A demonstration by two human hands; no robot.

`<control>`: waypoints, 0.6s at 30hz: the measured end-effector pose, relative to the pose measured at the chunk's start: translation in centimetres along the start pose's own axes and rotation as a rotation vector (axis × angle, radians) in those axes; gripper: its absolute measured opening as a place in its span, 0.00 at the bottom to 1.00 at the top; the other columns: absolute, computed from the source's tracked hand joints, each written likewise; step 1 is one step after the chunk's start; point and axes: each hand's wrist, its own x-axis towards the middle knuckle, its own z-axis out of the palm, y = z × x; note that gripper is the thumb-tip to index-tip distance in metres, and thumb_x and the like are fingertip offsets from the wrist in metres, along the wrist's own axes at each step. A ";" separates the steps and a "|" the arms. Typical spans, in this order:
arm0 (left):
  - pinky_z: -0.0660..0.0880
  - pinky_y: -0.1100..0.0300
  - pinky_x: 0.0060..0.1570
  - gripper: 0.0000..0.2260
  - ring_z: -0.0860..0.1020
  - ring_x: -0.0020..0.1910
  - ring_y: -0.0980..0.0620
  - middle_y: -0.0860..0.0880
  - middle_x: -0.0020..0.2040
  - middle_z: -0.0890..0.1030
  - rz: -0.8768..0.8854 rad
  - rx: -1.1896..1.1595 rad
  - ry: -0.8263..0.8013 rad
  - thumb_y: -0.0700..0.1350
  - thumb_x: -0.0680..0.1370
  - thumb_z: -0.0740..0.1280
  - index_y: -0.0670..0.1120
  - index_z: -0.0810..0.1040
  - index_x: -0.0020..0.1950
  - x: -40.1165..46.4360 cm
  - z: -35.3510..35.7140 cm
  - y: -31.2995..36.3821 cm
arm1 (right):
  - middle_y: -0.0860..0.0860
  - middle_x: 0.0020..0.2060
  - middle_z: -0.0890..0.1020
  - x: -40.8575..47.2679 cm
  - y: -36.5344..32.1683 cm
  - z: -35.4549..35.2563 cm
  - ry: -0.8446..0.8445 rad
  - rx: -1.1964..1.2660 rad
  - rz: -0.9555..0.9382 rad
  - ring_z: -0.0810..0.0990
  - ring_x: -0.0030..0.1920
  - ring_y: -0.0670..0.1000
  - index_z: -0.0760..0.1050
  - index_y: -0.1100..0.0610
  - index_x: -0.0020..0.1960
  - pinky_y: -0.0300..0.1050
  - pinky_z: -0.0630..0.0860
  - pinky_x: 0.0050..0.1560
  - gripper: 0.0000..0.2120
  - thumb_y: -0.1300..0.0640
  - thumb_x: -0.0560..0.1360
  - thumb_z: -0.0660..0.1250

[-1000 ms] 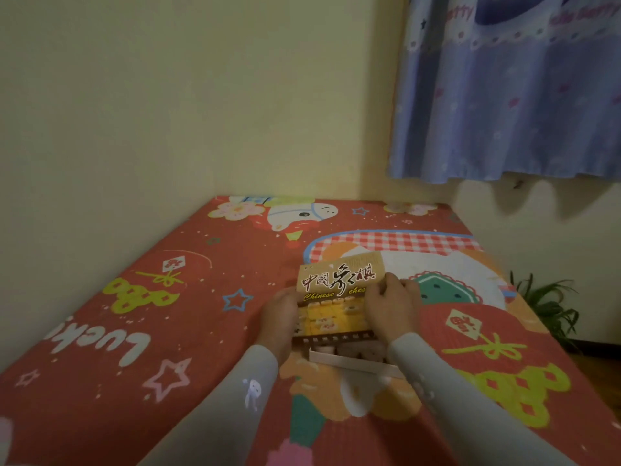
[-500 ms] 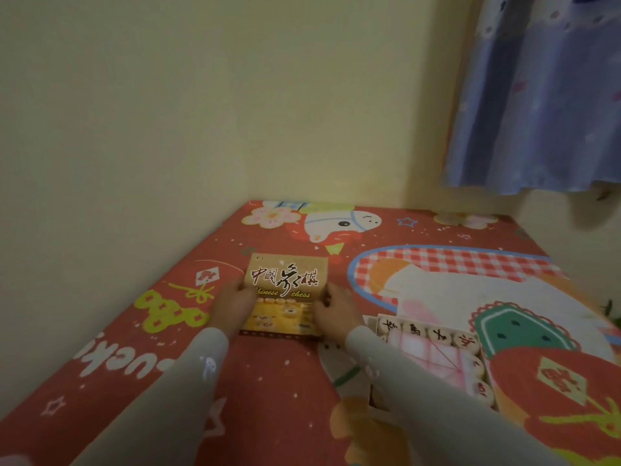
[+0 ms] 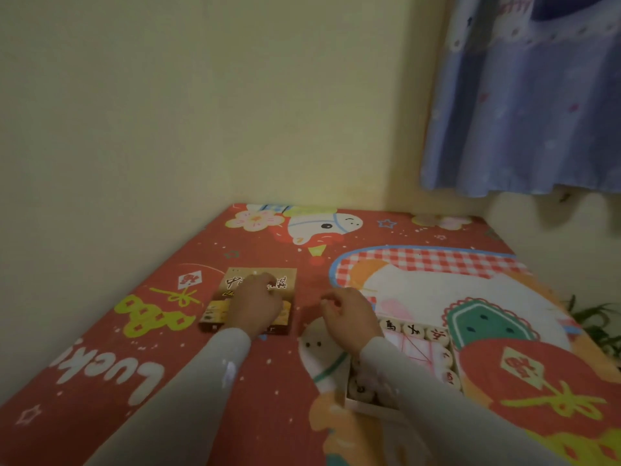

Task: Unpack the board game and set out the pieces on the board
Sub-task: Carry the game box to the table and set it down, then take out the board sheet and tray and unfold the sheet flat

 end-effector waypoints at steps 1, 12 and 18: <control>0.71 0.57 0.57 0.14 0.77 0.59 0.44 0.43 0.59 0.80 0.052 -0.029 -0.047 0.43 0.76 0.63 0.45 0.79 0.60 -0.7 0.6 1.4 | 0.53 0.57 0.79 -0.7 0.7 -1.2 0.036 -0.017 0.018 0.77 0.56 0.52 0.79 0.55 0.59 0.43 0.73 0.55 0.14 0.57 0.78 0.59; 0.72 0.55 0.51 0.10 0.78 0.54 0.43 0.41 0.55 0.81 0.004 -0.036 -0.422 0.46 0.77 0.59 0.44 0.78 0.51 -7.7 5.4 10.5 | 0.61 0.61 0.72 -8.2 8.4 -10.3 0.203 -0.235 0.527 0.74 0.58 0.61 0.69 0.62 0.66 0.47 0.71 0.53 0.24 0.47 0.78 0.59; 0.74 0.54 0.52 0.18 0.78 0.58 0.40 0.40 0.58 0.80 -0.085 -0.043 -0.411 0.48 0.80 0.58 0.38 0.78 0.60 -8.2 5.8 11.4 | 0.54 0.40 0.79 -8.0 9.7 -8.6 0.088 -0.101 0.557 0.77 0.38 0.52 0.75 0.60 0.48 0.46 0.77 0.41 0.17 0.46 0.75 0.59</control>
